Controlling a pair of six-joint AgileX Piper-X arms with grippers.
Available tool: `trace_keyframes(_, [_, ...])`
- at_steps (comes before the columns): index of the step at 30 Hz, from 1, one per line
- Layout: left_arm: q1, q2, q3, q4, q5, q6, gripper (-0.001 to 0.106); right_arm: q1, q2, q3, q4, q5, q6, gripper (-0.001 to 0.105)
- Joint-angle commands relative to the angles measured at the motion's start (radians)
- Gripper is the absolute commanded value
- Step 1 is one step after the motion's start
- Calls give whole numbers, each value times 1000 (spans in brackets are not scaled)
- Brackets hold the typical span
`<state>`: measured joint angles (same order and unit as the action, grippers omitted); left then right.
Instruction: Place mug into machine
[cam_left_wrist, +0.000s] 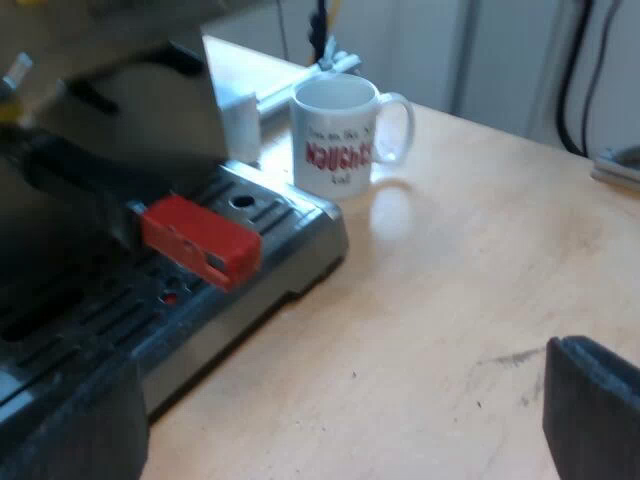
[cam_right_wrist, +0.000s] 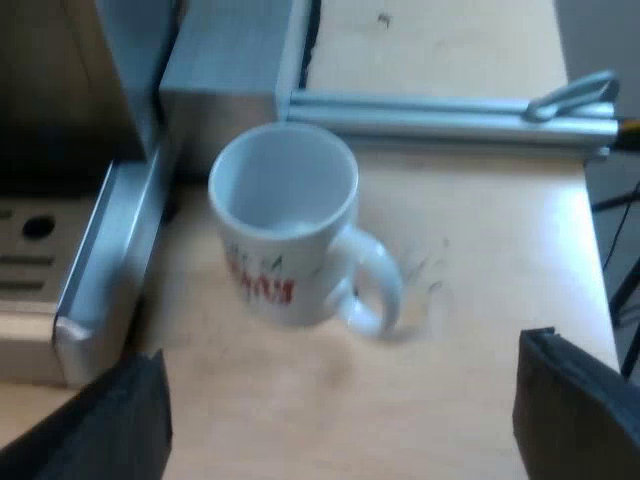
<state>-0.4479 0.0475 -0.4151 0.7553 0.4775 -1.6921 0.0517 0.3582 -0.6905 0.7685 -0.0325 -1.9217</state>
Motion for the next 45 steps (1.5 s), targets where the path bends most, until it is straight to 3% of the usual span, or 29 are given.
trace_keyframes(1, [-9,3,7,-21,7,2,81,-1,10,24,-76,6,-14,71])
trace_keyframes(13, [-9,3,11,-21,7,0,81,-1,136,146,-347,58,-14,71])
trace_keyframes(19, [-9,3,11,-21,7,0,81,-1,270,208,-511,56,-68,71])
trace_keyframes(21, [-9,3,11,-21,7,0,81,-7,334,223,-574,71,-131,71])
trace_keyframes(25, [-9,3,11,-18,7,0,81,-60,419,225,-653,65,-175,71])
trace_keyframes(29, [-9,3,11,-17,7,0,81,-181,495,225,-714,-120,-181,71])
trace_keyframes(33, [-9,3,11,-15,7,0,81,-249,563,225,-729,-280,-274,71])
trace_keyframes(36, [-9,3,11,-15,7,0,81,-274,635,225,-768,-330,-316,71])
trace_keyframes(45, [-9,16,11,-15,7,0,81,-292,849,225,-973,-449,-327,71])
